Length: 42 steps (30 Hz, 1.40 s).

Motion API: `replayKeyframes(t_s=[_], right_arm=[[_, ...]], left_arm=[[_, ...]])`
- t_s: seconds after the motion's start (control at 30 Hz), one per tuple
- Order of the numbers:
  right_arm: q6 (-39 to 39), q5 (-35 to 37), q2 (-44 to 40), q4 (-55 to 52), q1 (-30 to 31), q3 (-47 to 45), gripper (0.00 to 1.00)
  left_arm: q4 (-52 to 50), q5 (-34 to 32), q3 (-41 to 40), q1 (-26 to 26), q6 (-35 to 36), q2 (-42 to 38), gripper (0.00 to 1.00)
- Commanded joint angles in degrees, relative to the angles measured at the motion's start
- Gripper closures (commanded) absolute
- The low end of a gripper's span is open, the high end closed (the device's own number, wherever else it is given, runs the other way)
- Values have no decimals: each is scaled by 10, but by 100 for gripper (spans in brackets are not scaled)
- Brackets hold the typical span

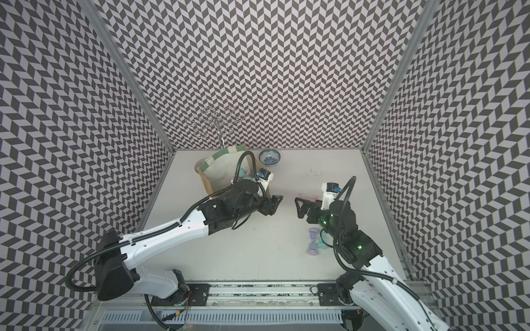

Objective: Put the hourglass into the canvas bag
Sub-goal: Pick up the hourglass from the center of the board.

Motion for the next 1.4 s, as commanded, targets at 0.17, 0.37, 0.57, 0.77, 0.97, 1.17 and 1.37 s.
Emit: replayKeyframes(t_s=[0.17,0.37,0.57,0.77,0.97,1.17,1.37], right_arm=[[10,44,-26,-14,2,-9,1],[13,39,-35,-6,1,-37,1],[14,9,-41,28,0,-64,1],[14,2,-31,40,-1,-68,1],[14,-9,-32,48,-2,-68,1],[15,-4,-40,48,-2,-65,1],[14,-3,-44,46,-2,-63,1]], left_arm=[[109,23,15,-1,138,107,22],[156,64,41,19,178,199,22],[155,101,99,41,197,282,21],[165,158,135,66,213,336,21],[166,228,161,91,217,374,22],[170,261,181,88,238,406,23],[173,269,217,85,238,445,23]])
